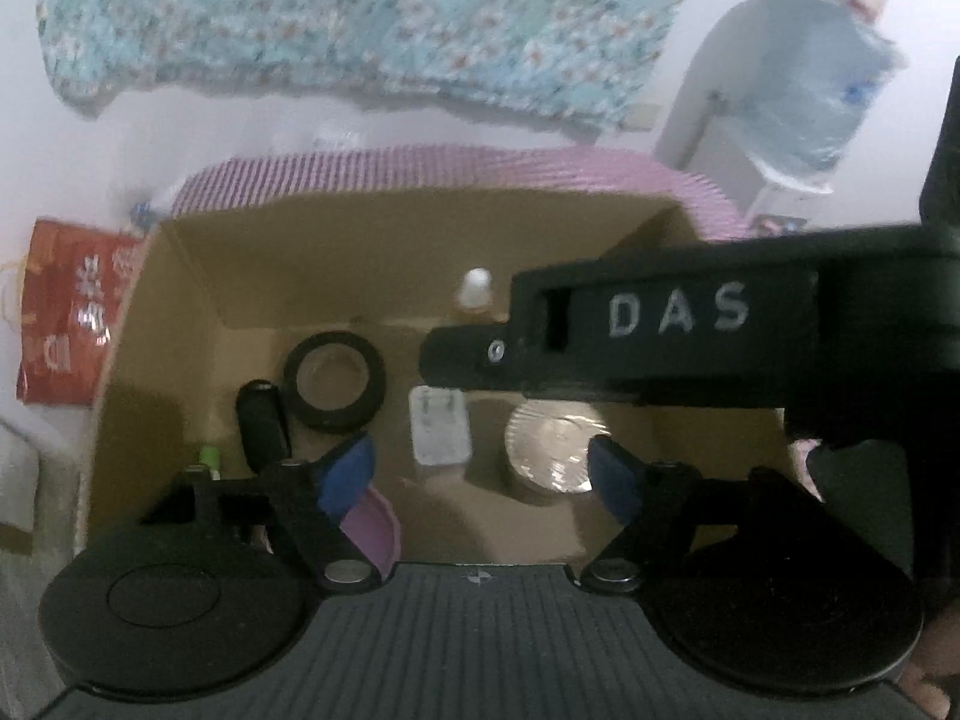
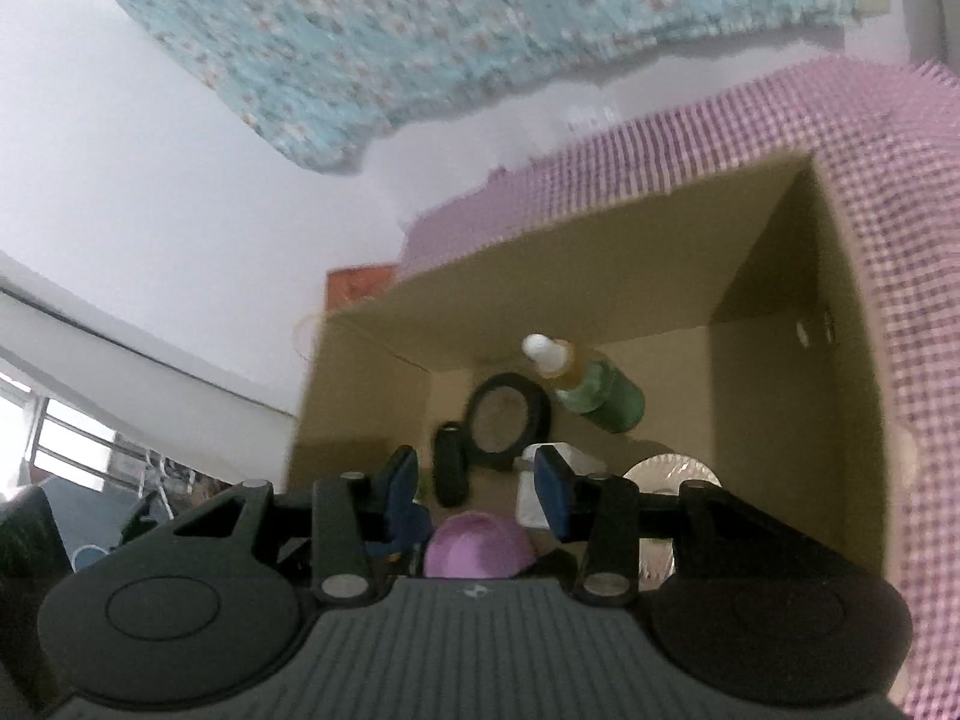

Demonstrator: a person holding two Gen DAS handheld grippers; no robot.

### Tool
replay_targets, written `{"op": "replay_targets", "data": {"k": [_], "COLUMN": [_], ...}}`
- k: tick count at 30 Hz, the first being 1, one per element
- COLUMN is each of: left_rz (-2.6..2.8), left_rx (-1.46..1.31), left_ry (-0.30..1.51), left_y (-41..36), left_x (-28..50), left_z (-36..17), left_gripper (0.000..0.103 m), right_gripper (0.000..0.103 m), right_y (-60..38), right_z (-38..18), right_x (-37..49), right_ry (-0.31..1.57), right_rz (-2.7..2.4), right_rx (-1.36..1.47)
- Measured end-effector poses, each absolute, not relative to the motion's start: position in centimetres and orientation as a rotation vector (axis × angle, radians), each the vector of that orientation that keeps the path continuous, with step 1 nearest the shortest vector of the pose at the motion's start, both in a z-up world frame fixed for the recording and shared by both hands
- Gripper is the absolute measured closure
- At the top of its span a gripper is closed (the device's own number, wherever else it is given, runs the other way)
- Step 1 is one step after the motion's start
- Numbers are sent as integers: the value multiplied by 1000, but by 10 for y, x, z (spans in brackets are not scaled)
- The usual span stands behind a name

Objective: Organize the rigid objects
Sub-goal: 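Lower the charger into the box and open the right gripper, then move the right gripper to the white pill bottle and grasp it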

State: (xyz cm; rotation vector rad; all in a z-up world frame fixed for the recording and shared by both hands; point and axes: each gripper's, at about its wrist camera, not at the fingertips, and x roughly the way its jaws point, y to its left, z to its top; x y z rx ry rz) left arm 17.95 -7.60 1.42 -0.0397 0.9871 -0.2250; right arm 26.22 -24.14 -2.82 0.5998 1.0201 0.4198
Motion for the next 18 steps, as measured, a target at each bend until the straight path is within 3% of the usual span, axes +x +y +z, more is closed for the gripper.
{"op": "replay_targets", "data": {"k": [9,18], "left_rz": [-287,-303], "left_rx": [-58,-74], "left_ry": [891,883], "left_y": [-76,-61], "left_x": [114,49], "left_z": [50,48], "left_gripper": [21,20], "right_gripper": [52,49], "right_y": [-259,-260], "right_z": [17,13], "right_x": [185,109], "right_ry": [866,862], "right_rz": [460,443], "right_rx": [684,741]}}
